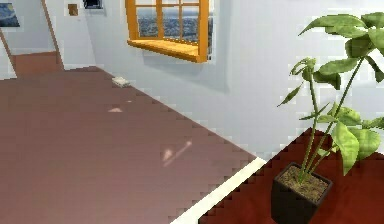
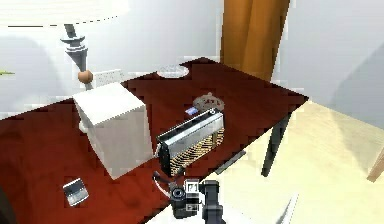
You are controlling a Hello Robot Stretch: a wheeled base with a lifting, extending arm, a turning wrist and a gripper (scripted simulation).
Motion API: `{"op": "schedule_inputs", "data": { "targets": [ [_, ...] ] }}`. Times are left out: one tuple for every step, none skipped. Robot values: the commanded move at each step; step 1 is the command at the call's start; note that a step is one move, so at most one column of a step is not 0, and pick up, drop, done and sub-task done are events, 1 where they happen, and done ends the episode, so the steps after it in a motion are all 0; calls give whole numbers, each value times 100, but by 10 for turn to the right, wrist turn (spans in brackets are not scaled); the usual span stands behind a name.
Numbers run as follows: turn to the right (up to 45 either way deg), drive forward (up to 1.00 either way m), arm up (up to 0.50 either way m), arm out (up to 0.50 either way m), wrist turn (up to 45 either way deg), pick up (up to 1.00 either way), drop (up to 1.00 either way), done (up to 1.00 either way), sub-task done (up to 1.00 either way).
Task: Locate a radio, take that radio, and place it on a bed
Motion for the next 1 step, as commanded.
{"op": "schedule_inputs", "data": {
  "targets": [
    [0, 0, 10, 0, 0, 0, 0, 0, 0]
  ]
}}
